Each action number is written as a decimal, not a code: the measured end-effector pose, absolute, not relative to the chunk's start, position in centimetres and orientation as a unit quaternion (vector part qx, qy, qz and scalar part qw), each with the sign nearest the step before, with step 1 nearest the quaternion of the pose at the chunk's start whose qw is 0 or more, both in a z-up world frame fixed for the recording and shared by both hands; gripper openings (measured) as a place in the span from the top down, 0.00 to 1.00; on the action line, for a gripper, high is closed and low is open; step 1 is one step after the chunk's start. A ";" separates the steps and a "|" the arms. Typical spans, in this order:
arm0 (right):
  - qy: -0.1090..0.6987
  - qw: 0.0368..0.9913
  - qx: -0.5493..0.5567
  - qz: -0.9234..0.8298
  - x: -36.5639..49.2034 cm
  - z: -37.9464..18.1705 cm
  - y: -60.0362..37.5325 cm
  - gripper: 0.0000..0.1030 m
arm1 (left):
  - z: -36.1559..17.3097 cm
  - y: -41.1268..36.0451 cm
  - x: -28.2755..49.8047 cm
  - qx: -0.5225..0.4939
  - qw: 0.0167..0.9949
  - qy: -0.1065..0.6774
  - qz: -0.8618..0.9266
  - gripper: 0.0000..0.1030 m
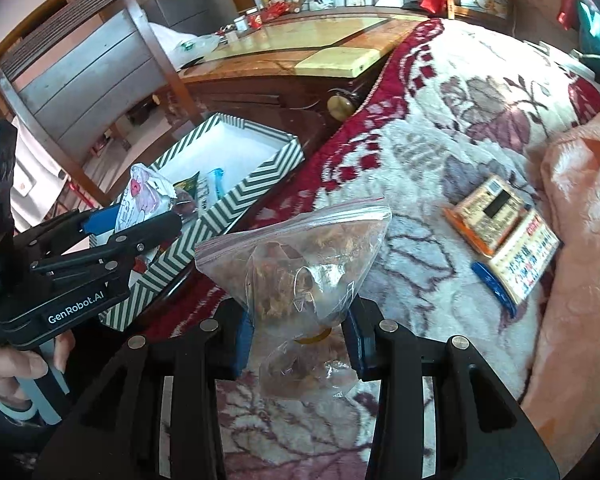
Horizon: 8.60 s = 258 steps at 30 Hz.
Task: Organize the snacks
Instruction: 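Carry the strawberry packet and nut bag over the striped box and open both tools, then move both open tools back over the cracker packets, then grasp the orange-wrapped cracker box with the left tool while the right tool grasps the blue Beihaidao cracker packet, then carry both cracker packets over the striped box and open both tools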
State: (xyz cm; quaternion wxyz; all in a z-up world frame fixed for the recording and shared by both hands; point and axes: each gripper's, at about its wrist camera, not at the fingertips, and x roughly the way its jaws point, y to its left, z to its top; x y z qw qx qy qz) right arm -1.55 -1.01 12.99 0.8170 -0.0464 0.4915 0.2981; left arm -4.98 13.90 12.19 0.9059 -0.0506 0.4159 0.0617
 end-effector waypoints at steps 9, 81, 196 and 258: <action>0.489 0.805 -0.063 0.329 -1.0 13.2 3.3 0.64 | 11.8 17.3 -5.5 -0.069 0.901 0.418 0.093 0.47; 0.467 0.836 0.004 0.287 0.1 14.3 -2.2 0.44 | 13.2 16.2 -6.1 -0.087 0.911 0.385 0.120 0.08; 0.570 0.805 -0.025 0.164 2.2 5.2 -12.5 0.45 | 5.4 5.2 -0.8 -0.044 0.864 0.501 -0.020 0.45; 0.517 0.752 -0.092 0.399 1.2 12.6 13.5 0.46 | 9.5 25.7 -7.5 -0.146 0.876 0.418 0.191 0.45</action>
